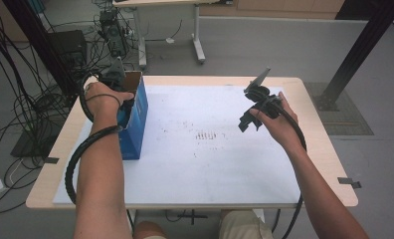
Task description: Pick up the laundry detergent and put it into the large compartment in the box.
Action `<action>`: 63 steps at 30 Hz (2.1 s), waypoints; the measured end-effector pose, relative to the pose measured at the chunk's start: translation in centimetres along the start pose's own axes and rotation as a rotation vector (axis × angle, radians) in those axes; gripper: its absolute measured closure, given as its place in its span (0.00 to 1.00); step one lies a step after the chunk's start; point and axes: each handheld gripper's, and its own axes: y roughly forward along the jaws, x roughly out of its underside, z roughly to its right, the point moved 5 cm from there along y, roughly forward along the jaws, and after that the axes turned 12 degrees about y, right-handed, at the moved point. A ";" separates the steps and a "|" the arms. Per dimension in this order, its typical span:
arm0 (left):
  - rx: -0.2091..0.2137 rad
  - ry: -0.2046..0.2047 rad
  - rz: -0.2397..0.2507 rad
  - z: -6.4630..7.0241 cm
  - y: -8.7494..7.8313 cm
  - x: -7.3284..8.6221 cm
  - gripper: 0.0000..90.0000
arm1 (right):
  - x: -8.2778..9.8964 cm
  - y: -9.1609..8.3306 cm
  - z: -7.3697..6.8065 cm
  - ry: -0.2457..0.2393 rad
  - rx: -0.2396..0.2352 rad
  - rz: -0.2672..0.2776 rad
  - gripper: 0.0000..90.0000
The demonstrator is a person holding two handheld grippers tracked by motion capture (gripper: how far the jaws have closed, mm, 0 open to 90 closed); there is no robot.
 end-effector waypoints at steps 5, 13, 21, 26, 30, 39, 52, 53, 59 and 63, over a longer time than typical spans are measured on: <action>-0.005 0.008 0.012 0.2 -0.8 0.2 0.35 | 0.0 0.0 -0.1 -0.001 -0.001 -0.001 0.09; -0.012 0.024 0.024 0.7 -2.2 0.5 0.30 | 0.1 -0.1 -0.2 -0.003 -0.002 0.003 0.09; -0.026 0.043 0.052 0.9 -4.4 1.2 0.27 | 0.2 -0.3 -0.5 -0.003 -0.002 0.007 0.09; -0.026 0.071 0.075 1.0 -6.0 1.7 0.24 | 0.0 -0.6 -0.7 -0.007 0.004 0.008 0.09; -0.030 0.123 0.089 1.8 -7.2 1.8 0.20 | -0.1 -0.7 -0.5 0.001 0.007 0.011 0.09; -0.009 0.286 0.094 4.8 -8.6 0.5 0.17 | -0.6 -0.7 0.0 0.008 0.008 0.000 0.09; 0.027 0.605 0.062 11.2 -8.9 -2.3 0.17 | -0.7 -0.5 1.1 0.025 0.008 -0.007 0.08; 0.024 0.629 0.052 11.6 -9.0 -2.5 0.16 | -0.7 -0.5 1.1 0.027 0.007 -0.007 0.08; 0.004 0.729 0.056 13.4 -9.4 -3.0 0.14 | -0.7 -0.4 1.2 0.034 0.006 -0.008 0.08; 0.000 0.762 0.055 14.1 -9.6 -3.1 0.14 | -0.9 -0.3 1.2 0.034 0.008 -0.009 0.08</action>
